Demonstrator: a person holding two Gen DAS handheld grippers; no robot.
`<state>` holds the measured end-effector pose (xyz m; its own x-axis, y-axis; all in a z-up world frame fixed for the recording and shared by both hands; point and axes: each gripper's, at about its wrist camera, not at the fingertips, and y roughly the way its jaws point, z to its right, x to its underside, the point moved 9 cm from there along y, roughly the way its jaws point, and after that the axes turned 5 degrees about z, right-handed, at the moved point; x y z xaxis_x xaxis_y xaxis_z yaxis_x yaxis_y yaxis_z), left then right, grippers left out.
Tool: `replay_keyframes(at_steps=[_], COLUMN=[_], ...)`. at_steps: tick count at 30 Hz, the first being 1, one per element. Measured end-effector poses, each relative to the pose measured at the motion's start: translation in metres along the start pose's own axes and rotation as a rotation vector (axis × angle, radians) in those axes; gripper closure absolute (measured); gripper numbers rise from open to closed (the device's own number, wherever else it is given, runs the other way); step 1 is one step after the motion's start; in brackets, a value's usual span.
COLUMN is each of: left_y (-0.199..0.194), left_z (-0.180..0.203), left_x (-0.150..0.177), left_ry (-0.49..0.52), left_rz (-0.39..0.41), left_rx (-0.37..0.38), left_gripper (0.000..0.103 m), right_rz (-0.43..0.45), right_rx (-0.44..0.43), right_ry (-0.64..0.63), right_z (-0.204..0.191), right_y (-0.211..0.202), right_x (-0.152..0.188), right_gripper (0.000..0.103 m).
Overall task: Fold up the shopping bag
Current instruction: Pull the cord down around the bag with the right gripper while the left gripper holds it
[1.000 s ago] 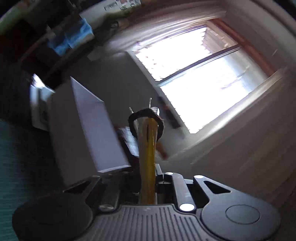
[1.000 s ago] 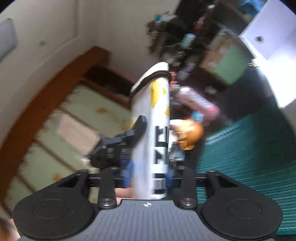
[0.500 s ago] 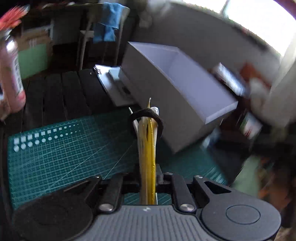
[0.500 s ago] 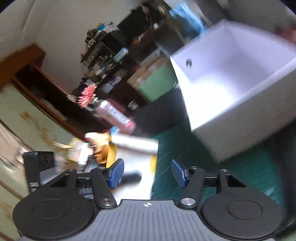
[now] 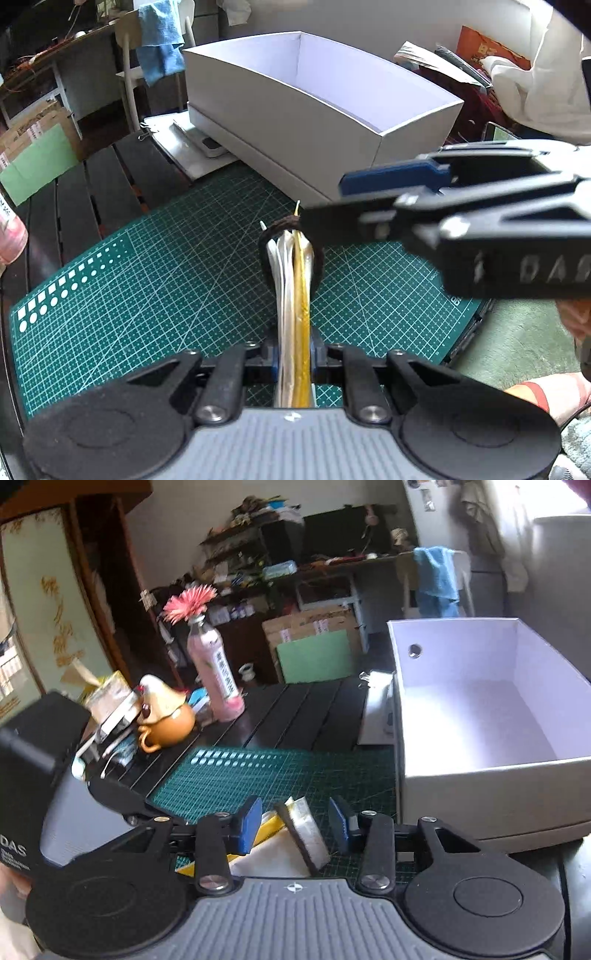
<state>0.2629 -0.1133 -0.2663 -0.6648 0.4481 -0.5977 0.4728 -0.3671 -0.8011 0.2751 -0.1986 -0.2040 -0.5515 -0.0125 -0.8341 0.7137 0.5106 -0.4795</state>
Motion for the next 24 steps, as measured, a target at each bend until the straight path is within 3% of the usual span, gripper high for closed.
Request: replay_keyframes(at_steps=[4,6,9,15,24], left_y=[0.000,0.001,0.002,0.005,0.007], left_z=[0.000,0.001,0.002,0.002,0.000], left_x=[-0.002,-0.002,-0.002,-0.003,-0.003], left_ry=[0.005,0.014,0.018,0.018,0.015], left_rz=[0.004,0.006,0.008,0.002,0.001], left_rx=[0.002,-0.002,-0.001,-0.004,-0.013], left_gripper=[0.090,0.090,0.090,0.090,0.090], right_rz=[-0.015,-0.059,-0.071,-0.085,-0.145], right_rx=[-0.022,-0.060,-0.083,-0.114,-0.230], right_ry=[-0.005,0.021,0.065,0.061,0.225], right_z=[-0.003,-0.002,-0.002,-0.010,-0.016], right_y=[0.008,0.017,0.019,0.016,0.019], right_x=[0.002,0.002,0.000,0.003,0.012], right_gripper=[0.065,0.083,0.095,0.098,0.099])
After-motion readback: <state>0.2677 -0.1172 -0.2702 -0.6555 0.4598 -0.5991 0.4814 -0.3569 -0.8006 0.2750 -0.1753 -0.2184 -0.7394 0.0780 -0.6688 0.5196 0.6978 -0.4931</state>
